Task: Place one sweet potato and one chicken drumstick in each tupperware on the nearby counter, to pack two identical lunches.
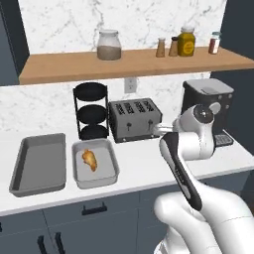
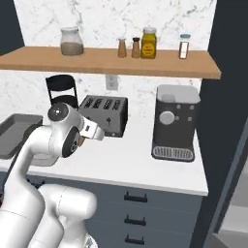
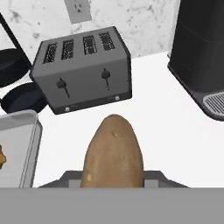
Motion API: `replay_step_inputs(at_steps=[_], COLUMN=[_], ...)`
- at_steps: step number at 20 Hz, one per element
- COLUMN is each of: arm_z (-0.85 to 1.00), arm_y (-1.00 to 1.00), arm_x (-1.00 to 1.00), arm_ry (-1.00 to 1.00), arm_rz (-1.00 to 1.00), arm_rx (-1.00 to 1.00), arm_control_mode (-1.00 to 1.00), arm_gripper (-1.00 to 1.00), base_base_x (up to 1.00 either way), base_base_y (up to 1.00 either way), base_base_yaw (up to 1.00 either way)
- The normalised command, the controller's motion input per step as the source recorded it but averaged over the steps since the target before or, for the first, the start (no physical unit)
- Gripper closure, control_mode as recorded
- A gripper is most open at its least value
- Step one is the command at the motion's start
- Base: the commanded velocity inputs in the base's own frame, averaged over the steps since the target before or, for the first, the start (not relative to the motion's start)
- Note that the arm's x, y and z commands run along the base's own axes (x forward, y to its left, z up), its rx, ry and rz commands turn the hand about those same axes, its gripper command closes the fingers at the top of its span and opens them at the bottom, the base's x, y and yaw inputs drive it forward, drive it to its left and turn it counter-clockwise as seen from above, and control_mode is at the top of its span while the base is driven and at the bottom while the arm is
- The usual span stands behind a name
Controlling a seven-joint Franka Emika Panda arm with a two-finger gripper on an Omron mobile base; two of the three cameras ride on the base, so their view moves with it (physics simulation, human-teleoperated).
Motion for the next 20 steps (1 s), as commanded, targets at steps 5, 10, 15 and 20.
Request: replay_step_inputs(at_steps=[5,10,15,20], arm_z=[0.0,0.0,-0.61,-0.54], arm_y=[0.0,0.0,0.31,-0.12], arm_x=[0.0,0.0,0.33,0.2], arm_ry=[0.0,0.0,0.19,0.23], arm_rz=[0.0,0.0,-0.02,0.04], arm_rx=[0.0,0.0,-0.08,0.0], arm_control_mode=[1.0,1.0,-1.0,-1.0], arm_gripper=[1.0,1.0,1.0,1.0], base_base_x=[0.56,0.45,0.0,0.0], base_base_y=[1.0,1.0,0.0,0.0], base_base_yaw=[-0.04,-0.07,0.0,0.0])
